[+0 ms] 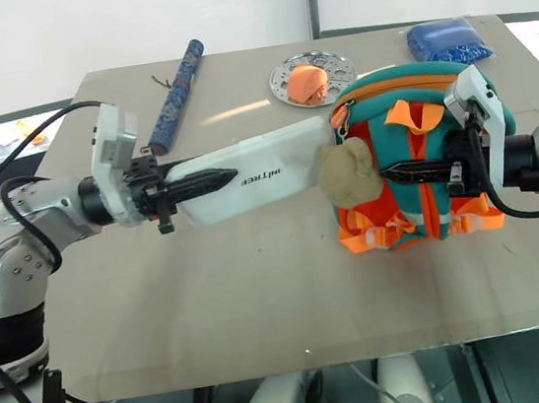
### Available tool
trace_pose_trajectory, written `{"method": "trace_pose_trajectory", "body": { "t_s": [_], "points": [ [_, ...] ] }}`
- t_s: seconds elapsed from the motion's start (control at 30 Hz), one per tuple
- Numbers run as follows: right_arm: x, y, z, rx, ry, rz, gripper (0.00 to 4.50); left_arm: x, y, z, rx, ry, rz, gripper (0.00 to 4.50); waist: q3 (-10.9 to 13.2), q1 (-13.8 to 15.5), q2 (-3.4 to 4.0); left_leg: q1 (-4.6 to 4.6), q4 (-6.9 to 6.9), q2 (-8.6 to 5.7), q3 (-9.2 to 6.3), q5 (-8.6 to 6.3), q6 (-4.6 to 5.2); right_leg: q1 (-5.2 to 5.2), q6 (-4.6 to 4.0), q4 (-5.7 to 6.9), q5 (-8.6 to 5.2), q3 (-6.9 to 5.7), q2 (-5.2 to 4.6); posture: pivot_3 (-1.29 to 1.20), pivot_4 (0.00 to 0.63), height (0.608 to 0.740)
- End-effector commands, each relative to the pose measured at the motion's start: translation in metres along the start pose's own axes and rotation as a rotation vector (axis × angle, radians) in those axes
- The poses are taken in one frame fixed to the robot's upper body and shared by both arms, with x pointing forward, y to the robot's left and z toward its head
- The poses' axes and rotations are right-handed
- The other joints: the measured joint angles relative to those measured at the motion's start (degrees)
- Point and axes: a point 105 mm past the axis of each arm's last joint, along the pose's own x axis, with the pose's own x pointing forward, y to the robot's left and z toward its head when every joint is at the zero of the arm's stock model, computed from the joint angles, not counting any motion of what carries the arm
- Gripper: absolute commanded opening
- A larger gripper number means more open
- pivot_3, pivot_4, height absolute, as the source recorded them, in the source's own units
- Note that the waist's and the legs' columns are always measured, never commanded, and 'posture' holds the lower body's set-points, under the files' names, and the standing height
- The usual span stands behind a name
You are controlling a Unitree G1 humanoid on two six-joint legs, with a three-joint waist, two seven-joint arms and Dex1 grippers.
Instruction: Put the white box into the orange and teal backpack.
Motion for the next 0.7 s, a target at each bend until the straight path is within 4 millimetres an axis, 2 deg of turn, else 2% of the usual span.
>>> {"method": "trace_pose_trajectory", "body": {
  "t_s": [0.03,0.37,0.53,0.63,0.7],
  "points": [
    [-0.004,0.019,0.014,-0.086,-0.039,0.068,0.04,0.008,0.0,0.009,0.049,-0.029,-0.009,0.73,0.0,-0.02,0.0,0.0,0.0,0.0,0.0,0.0,0.0,0.0,0.0,0.0,0.0,0.0,0.0,0.0,0.15,0.731],
    [-0.013,0.024,0.013,-0.091,-0.056,0.045,0.04,0.01,0.012,0.022,0.054,-0.095,0.023,0.73,0.01,-0.06,-0.01,-0.01,-0.02,0.0,-0.01,0.0,0.0,-0.01,0.0,-0.01,0.0,-0.02,0.0,0.0,0.15,0.731],
    [-0.014,0.025,0.011,-0.085,-0.058,0.029,0.04,0.011,0.015,0.022,0.057,-0.099,0.02,0.73,0.01,-0.1,-0.01,-0.01,-0.01,0.0,-0.01,0.0,0.0,-0.02,0.0,-0.01,0.0,-0.01,0.0,0.0,0.15,0.731],
    [-0.015,0.026,0.012,-0.085,-0.067,0.021,0.04,0.013,0.009,0.019,0.07,-0.083,-0.019,0.73,0.01,-0.09,-0.01,-0.01,-0.02,0.0,-0.01,0.0,0.0,-0.02,0.0,-0.01,0.0,-0.01,0.0,0.0,0.15,0.731],
    [-0.015,0.027,0.012,-0.089,-0.069,0.025,0.04,0.013,0.014,0.02,0.068,-0.101,0.001,0.73,0.01,-0.09,-0.01,-0.01,-0.01,0.0,-0.01,0.0,0.0,-0.02,0.0,-0.01,0.0,-0.01,0.0,0.0,0.15,0.731]
  ]
}}
